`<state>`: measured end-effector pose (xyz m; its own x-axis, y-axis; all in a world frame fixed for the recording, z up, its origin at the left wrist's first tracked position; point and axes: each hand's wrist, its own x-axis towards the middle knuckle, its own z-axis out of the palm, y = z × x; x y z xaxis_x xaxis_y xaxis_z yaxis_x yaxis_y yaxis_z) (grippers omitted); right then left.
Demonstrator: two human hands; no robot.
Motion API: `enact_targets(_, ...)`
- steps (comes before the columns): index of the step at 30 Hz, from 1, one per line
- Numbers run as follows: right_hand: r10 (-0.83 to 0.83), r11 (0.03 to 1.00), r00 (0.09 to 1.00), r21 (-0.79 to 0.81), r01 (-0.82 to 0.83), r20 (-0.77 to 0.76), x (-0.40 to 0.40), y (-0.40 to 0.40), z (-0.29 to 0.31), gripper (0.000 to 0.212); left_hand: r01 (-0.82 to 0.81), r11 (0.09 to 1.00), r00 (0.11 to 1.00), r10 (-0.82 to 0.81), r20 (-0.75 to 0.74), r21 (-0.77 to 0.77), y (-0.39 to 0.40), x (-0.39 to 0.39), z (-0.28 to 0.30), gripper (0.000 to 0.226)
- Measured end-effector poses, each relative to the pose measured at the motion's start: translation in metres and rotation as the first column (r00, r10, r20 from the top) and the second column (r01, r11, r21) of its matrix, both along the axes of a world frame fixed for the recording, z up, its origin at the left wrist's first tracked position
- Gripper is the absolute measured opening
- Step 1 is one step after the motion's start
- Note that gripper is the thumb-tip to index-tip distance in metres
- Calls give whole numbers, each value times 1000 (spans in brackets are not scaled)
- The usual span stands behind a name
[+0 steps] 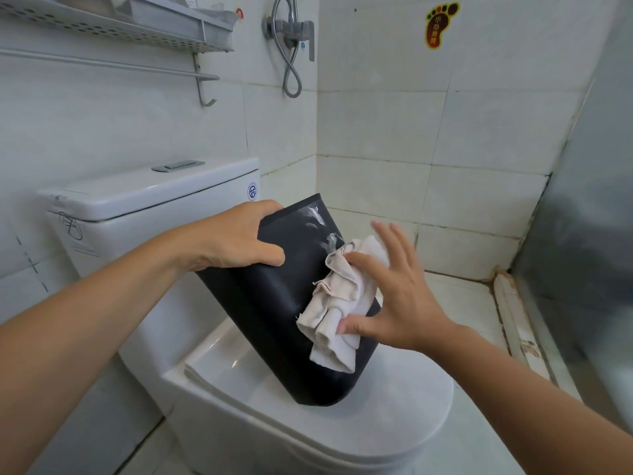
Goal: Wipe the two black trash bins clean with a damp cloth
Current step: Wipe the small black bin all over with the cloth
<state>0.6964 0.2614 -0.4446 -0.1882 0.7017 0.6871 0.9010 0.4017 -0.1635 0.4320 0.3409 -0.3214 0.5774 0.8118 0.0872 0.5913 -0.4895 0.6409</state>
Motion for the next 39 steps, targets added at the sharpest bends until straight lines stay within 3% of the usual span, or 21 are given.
enact_targets(3,73,994,997,-80,-75,-32,-8,3,-2,99,24,1000,1000,-23,-18,12,0,3,1,38)
enact_targets(5,61,998,996,-6,-62,-64,-12,3,-3,96,23,1000,1000,-22,-22,11,1,4,1,38)
enact_targets(8,-100,995,971,-3,102,-216,-26,1,-6,90,22,999,1000,-21,-19,25,2,4,0,38)
enact_targets(12,-357,934,838,-147,325,-413,-54,5,3,74,24,999,999,-23,-22,47,1,8,0,37)
enact_targets(15,-384,923,859,-107,370,-338,-64,6,5,71,10,999,1000,-9,-24,42,1,7,-1,36)
enact_targets(21,-169,985,982,-34,167,-79,-54,2,-7,86,-17,1000,1000,17,23,7,2,-3,-3,33)
enact_targets(24,-93,995,995,38,94,-29,-48,2,-7,95,-7,1000,1000,7,29,2,1,-2,-4,34)
enact_targets(27,-9,995,1000,99,11,-18,-46,1,1,86,12,1000,1000,-12,21,-9,1,-2,-3,37)
enact_targets(30,-10,1000,1000,27,10,-11,-48,-5,10,79,34,999,999,-34,19,-8,0,-1,-2,41)
enact_targets(33,-117,977,980,-195,85,-158,-49,-11,16,94,58,998,998,-58,17,-8,-1,2,-1,46)
enact_targets(39,-176,960,958,-254,117,-225,-53,-11,25,38,71,997,997,-71,18,12,1,6,-1,37)
